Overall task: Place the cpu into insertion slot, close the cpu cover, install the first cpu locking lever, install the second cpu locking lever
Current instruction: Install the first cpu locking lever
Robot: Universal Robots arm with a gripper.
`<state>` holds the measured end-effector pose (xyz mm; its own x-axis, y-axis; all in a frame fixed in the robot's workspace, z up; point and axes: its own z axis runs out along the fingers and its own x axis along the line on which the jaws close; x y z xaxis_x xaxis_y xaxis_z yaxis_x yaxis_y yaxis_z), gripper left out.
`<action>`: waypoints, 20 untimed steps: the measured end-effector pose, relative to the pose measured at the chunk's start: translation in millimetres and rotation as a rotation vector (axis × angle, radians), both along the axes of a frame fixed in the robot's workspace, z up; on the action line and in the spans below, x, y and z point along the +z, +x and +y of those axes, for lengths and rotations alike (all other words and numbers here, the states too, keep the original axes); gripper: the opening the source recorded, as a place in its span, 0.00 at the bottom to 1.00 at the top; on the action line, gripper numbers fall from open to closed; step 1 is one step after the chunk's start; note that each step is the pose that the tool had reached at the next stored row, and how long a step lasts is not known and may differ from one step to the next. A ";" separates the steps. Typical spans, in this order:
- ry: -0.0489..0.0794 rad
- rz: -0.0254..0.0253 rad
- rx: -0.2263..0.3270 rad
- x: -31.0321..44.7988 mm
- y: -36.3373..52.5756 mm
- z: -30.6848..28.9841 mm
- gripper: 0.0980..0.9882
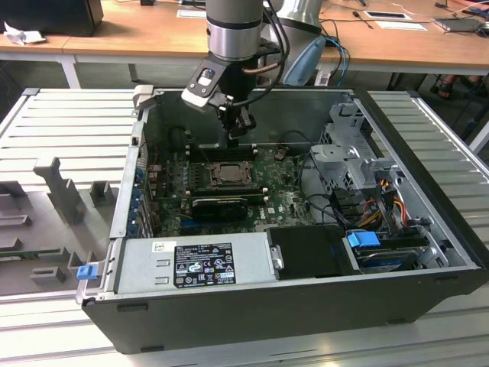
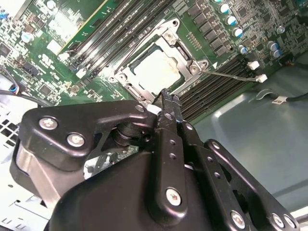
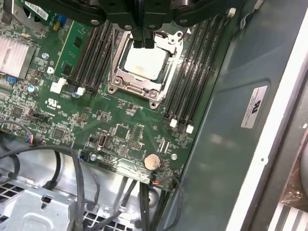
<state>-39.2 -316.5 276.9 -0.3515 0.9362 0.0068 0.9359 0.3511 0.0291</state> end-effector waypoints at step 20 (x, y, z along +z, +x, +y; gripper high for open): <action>0.000 0.0000 0.278 0.0 0.0 0.0 0.01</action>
